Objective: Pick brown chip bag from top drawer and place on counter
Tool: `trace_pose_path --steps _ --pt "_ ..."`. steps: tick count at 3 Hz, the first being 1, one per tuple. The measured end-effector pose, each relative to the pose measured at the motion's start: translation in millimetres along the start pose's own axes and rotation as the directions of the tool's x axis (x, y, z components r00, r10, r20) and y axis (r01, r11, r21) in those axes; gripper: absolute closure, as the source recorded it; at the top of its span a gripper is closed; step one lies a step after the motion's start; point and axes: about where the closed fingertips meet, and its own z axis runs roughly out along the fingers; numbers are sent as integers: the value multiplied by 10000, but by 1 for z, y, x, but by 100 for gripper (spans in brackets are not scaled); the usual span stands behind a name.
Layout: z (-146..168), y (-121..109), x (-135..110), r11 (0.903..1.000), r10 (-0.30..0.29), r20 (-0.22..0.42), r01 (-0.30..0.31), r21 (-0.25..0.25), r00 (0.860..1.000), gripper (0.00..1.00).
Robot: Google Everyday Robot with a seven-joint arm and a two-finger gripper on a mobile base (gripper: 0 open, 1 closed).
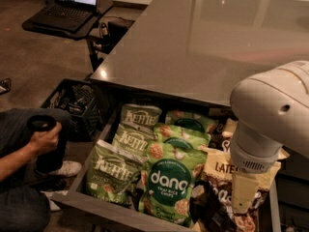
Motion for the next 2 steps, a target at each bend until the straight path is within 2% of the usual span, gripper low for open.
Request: trace_pose_path --steps 1,2 --pt "15 -2 -1 9999 -14 -173 11 -154 9998 6" --pt "23 7 4 9993 -346 -401 339 -181 9986 24"
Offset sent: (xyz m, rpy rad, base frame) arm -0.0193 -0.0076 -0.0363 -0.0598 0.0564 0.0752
